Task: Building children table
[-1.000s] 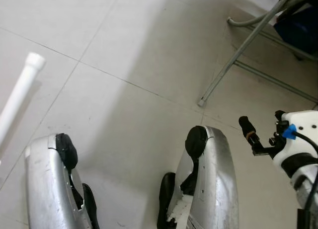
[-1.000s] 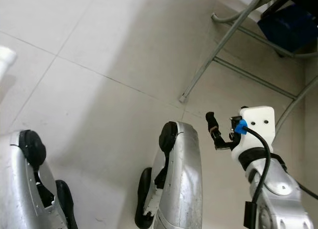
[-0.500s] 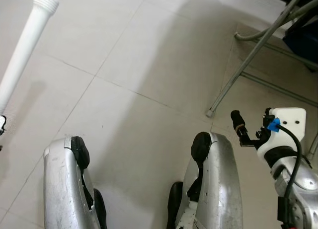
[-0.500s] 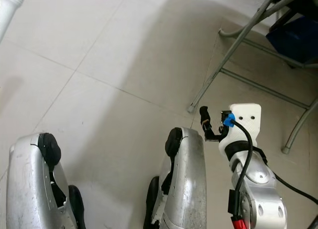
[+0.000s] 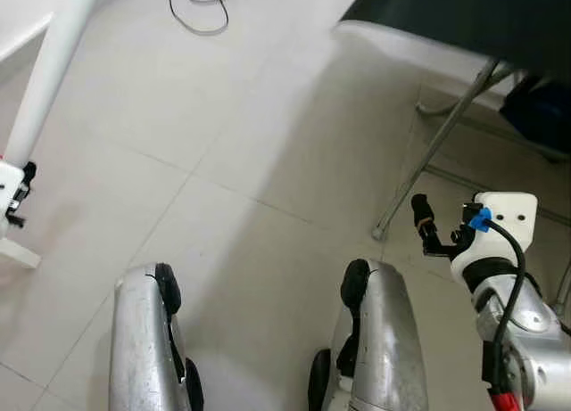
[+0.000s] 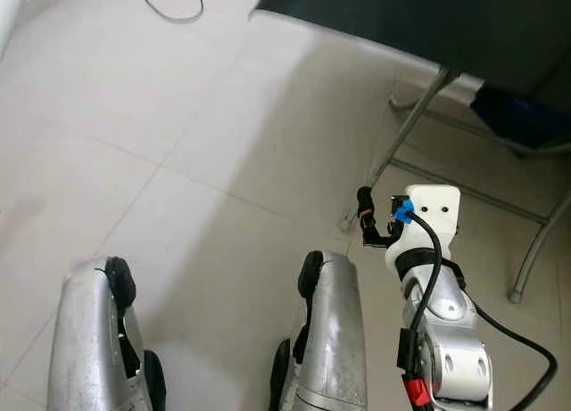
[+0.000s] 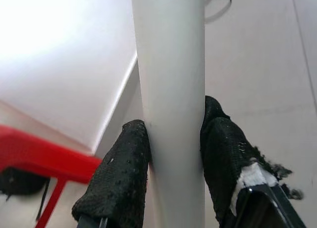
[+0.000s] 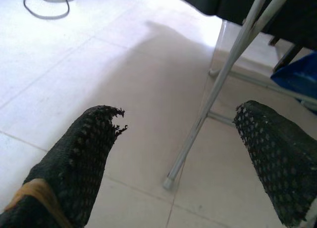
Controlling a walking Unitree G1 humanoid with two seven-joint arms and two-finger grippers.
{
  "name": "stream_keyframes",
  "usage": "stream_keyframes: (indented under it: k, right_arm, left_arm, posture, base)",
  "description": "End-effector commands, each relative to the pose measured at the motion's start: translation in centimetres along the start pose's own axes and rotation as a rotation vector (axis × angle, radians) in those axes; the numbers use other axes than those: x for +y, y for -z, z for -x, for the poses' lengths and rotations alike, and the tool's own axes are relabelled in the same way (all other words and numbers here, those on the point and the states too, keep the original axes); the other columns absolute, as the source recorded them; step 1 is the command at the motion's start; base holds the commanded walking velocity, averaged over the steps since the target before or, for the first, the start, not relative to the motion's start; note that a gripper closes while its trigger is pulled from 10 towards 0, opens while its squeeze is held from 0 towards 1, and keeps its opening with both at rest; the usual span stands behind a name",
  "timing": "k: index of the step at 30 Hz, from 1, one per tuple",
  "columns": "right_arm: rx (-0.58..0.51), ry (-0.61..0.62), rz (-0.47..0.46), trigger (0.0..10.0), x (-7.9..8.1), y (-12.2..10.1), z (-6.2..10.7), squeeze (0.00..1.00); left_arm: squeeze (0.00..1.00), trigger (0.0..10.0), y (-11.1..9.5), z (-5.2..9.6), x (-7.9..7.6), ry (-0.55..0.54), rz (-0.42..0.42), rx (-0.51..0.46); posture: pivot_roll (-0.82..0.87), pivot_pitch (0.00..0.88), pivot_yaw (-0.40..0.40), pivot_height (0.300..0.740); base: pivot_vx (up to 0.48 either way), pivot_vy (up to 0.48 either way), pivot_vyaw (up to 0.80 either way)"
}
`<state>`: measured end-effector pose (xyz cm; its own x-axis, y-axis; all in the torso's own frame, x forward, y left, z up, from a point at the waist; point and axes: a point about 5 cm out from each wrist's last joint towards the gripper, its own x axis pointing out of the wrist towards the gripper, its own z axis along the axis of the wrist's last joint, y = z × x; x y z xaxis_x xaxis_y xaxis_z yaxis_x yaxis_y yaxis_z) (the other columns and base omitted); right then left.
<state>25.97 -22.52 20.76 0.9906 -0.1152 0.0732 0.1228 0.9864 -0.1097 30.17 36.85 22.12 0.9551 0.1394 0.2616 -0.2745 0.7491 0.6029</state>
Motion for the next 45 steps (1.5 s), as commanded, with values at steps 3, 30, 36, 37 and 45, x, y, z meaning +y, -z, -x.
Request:
stream_keyframes:
  k: [3, 30, 36, 37, 45]
  right_arm:
    - [0.047, -0.010, 0.021, 10.0, -0.5, 0.8, 0.0, 0.00]
    - [0.596, 0.142, 0.407, 10.0, -9.2, 4.4, 5.3, 0.00]
    - [0.679, 0.223, 0.384, 10.0, -10.4, 5.5, 5.8, 0.00]
    - [0.679, 0.223, 0.384, 10.0, -10.4, 5.5, 5.8, 0.00]
    - [0.638, 0.457, 0.347, 10.0, -13.3, 4.6, 5.6, 0.00]
  left_arm:
    - [0.00, 10.0, -0.3, 0.2, -1.1, 0.015, 0.032, -0.021]
    - [0.00, 10.0, -5.1, 0.5, -4.9, 0.080, 0.071, -0.201]
    - [0.00, 10.0, -5.4, 0.3, -4.7, 0.059, 0.074, -0.203]
    - [0.00, 10.0, -5.4, 0.3, -4.7, 0.059, 0.074, -0.203]
    - [0.00, 10.0, -5.6, 0.1, -4.5, 0.030, 0.075, -0.206]
  posture:
    - [0.05, 0.125, -0.065, 0.420]
    - [-0.03, 0.000, -0.086, 0.530]
    - [-0.02, 0.000, -0.089, 0.545]
    - [-0.02, 0.000, -0.089, 0.545]
    - [-0.02, 0.000, -0.090, 0.575]
  base:
    - [0.000, 0.000, 0.00]
    - [0.000, 0.000, 0.00]
    - [0.000, 0.000, 0.00]
    - [0.000, 0.000, 0.00]
    - [0.000, 0.000, 0.00]
